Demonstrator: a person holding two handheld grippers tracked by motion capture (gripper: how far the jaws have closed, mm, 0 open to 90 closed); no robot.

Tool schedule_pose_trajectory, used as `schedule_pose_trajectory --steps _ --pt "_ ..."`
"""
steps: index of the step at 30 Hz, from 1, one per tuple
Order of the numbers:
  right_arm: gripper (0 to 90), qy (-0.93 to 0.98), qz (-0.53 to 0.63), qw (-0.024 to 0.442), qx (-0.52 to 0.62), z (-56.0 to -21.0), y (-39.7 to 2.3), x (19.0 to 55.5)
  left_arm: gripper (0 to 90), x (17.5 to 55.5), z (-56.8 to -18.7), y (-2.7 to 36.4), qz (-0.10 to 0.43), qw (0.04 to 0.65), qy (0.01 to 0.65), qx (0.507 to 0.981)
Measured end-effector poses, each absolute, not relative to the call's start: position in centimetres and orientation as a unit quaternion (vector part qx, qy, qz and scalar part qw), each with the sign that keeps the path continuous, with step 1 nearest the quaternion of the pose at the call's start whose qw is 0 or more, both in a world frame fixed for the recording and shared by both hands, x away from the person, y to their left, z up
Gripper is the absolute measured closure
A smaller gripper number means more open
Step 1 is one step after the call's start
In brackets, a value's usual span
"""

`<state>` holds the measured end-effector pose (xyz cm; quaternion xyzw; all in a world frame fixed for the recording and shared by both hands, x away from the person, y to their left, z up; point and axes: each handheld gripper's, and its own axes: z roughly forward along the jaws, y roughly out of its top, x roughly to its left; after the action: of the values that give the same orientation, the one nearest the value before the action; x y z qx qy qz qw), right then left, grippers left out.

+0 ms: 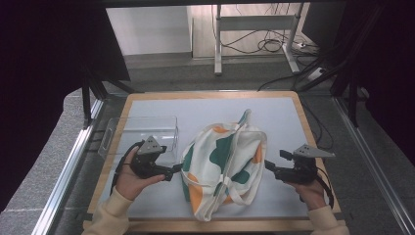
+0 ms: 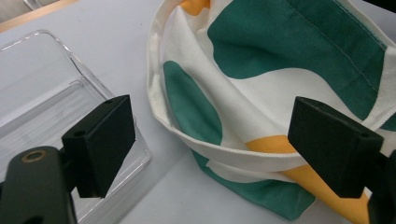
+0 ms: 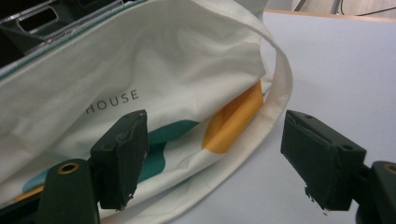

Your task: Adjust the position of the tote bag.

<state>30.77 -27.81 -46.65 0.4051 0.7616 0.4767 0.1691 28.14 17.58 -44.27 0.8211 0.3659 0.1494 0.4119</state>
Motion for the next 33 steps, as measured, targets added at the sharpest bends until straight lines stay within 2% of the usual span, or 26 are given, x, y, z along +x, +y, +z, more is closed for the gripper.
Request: schedule_pose_trajectory --steps 15,17,19,24,33 --pt "22.5 0.763 0.465 0.175 0.413 -47.4 -28.0 31.2 13.7 27.9 -44.4 17.3 0.141 0.429 0.345 0.823" --pt "22.5 0.767 0.458 0.179 0.412 -47.6 -27.9 31.4 18.1 27.9 -44.4 17.2 0.135 0.423 0.347 0.826" --pt "22.5 0.767 0.458 0.178 0.413 -47.6 -27.9 31.4 18.8 27.9 -44.5 17.2 0.13 0.427 0.345 0.826" --pt "22.5 0.772 0.452 0.182 0.409 -47.8 -27.7 31.1 17.6 27.4 -44.6 17.1 0.138 0.43 0.337 0.826" --pt "22.4 0.778 0.444 0.186 0.403 -47.8 -27.1 30.9 16.9 25.9 -44.4 15.9 0.117 0.436 0.304 0.839"
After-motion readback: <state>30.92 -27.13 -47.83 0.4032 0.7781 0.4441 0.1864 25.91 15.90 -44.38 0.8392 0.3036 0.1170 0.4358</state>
